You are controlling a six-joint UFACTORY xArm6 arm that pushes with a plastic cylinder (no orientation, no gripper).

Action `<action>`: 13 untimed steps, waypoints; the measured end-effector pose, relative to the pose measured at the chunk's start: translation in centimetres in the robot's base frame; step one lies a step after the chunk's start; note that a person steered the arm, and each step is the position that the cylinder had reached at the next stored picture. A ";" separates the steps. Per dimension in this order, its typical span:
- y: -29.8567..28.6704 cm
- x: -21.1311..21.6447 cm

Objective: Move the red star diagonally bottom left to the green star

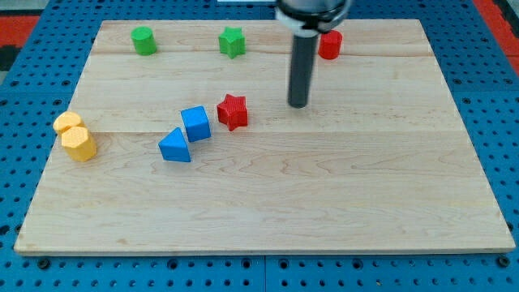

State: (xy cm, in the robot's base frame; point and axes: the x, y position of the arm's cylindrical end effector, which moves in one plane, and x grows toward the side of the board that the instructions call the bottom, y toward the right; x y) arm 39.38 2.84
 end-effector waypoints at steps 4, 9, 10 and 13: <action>-9.9 3.8; -12.3 6.4; -15.5 4.5; -24.6 -2.8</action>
State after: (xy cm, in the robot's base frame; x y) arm 36.56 -21.77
